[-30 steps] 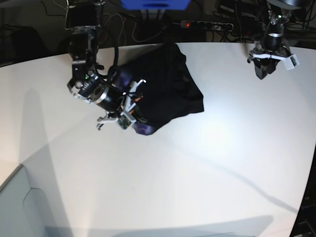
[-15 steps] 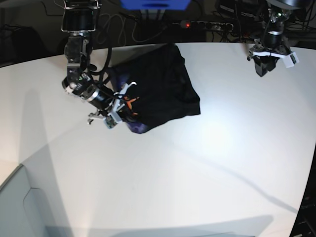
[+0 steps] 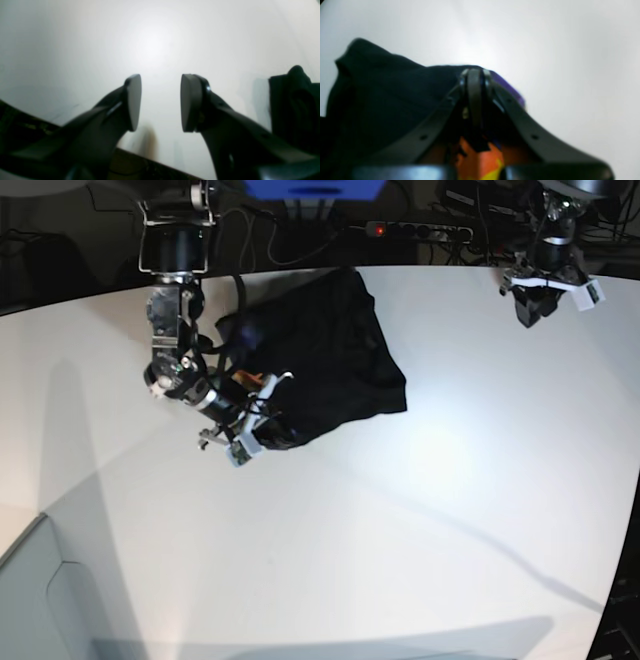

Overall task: Fold the T-shirt properly
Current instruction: 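Release the bundle and raise the right gripper away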

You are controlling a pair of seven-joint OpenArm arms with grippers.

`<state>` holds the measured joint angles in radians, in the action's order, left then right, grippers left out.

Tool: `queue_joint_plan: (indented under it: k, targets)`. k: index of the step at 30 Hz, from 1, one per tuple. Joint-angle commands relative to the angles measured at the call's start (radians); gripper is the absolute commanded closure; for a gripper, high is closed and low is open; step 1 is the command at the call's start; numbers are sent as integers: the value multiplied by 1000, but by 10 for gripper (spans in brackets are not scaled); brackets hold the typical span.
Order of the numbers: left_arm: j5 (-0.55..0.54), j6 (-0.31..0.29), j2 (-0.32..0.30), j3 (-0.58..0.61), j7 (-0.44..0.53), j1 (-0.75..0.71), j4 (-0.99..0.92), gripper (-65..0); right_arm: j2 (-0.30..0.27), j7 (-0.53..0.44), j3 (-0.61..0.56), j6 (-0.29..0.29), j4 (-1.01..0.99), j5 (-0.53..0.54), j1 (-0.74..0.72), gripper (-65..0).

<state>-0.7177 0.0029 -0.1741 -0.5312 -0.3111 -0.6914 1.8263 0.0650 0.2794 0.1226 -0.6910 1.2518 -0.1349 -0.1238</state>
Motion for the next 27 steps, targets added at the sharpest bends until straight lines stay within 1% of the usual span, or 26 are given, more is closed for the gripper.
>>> queue_joint_plan:
  k: [1,5,8,9,10,13,15,18,20,23,27]
  targets:
    - [-6,-4,-8,-8,22,-15,14,-252,-1,-27,1,-7,-17,19,-35,-3]
    - [-6,-4,-8,-8,23,-26,14,-252,-27,-75,2,-7,-105,19,-61,-2]
    - [-6,-4,-8,-8,25,-27,16,-252,-32,-96,2,-7,-120,19,-61,-2]
    - [-6,-4,-8,-8,25,-27,16,-252,-43,-96,5,-7,-106,19,-58,-2]
    - [-6,-4,-8,-8,25,-27,16,-252,-50,-88,16,-7,-71,21,-52,-2]
    - [-6,-4,-8,-8,23,-24,16,-252,-49,-84,90,-7,93,21,11,-2]
    - [-6,-4,-8,-7,23,-21,16,-252,-43,-65,101,-7,222,21,60,-2]
    - [-6,-4,-8,-5,25,-20,16,-252,-38,8,99,-7,431,21,158,-2]
    - [-6,-4,-8,-4,25,-12,16,-252,-34,25,94,-7,527,21,226,-2]
    - [-6,-4,-8,-2,23,6,10,-252,-20,17,55,-7,604,21,336,-2]
    - [-6,-4,-8,-2,23,17,8,-252,-21,14,42,-7,612,21,434,-2]
